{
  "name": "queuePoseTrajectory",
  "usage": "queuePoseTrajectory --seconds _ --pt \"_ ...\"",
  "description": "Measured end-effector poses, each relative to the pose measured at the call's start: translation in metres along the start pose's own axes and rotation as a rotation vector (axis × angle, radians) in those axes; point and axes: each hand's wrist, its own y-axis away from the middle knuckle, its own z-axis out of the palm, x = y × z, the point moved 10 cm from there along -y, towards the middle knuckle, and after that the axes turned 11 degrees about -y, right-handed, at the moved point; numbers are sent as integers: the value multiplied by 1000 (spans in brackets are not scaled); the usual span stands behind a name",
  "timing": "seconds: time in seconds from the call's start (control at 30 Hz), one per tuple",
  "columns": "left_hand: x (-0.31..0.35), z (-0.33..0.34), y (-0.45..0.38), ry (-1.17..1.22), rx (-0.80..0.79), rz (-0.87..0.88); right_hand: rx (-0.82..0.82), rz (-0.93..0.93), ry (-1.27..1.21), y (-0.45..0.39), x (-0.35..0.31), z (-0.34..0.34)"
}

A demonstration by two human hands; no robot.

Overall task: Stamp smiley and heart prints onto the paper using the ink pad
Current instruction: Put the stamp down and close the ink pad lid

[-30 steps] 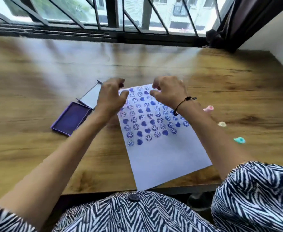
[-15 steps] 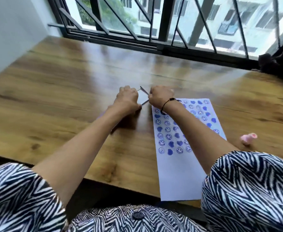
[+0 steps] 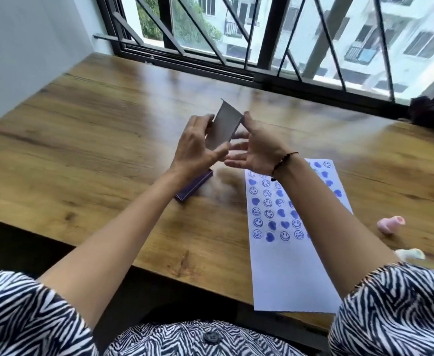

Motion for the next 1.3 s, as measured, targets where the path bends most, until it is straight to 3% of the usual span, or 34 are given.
queuePoseTrajectory --seconds 0.13,0.3,0.4,0.47,0.53,0.63,1.03,1.3 --pt "0 -20 9 79 70 38 -186 17 -81 5 8 34" --pt "-12 -29 24 77 71 59 -202 -34 114 8 6 49" --pt "-23 -26 30 37 5 98 -113 -187 359 10 -4 53" --pt "-48 -27 33 54 -32 7 29 -396 728 15 -16 49" --pt "-82 -26 41 170 -65 -195 98 -560 1012 27 -13 55" --pt "-110 -15 50 356 -146 -391 80 -623 1174 39 13 66" --pt "-120 2 61 469 -220 -447 153 -575 1369 37 45 78" --pt "-119 2 61 483 -234 -458 147 -542 1303 36 45 81"
